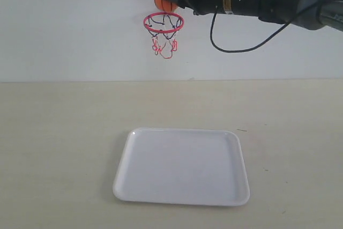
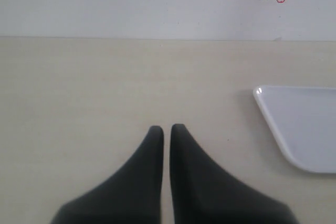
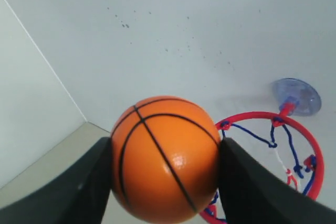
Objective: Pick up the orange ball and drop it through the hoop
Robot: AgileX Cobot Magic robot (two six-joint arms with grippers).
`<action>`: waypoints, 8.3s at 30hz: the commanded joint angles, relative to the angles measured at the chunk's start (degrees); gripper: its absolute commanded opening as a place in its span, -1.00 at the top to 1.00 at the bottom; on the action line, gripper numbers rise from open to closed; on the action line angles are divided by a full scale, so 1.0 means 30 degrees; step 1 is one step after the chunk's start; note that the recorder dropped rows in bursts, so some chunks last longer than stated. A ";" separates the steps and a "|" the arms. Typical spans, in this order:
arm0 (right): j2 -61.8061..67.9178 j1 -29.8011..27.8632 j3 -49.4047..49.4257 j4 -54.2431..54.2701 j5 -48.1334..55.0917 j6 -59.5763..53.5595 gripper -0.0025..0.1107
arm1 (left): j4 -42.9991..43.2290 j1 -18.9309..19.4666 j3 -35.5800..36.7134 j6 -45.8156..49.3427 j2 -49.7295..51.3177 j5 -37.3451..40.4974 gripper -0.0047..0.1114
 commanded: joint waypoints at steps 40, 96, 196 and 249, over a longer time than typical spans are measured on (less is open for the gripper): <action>0.3398 0.0359 -0.5054 -0.2636 0.2786 0.0883 0.96 | -0.0208 0.0033 0.0070 0.0061 -0.0075 -0.0039 0.85; 0.2204 -0.8487 -0.5176 0.0921 -1.1404 0.3399 -0.56 | -0.0208 0.0033 0.0070 0.0061 -0.0075 -0.0039 0.85; -3.2793 0.4729 2.8569 2.4914 0.8784 -3.0917 0.96 | -0.0208 0.0033 0.0070 0.0061 -0.0075 -0.0039 0.85; -4.3480 -0.2308 3.9860 3.0698 1.8556 -3.6691 0.96 | -0.0208 0.0033 0.0070 0.0061 -0.0075 -0.0039 0.85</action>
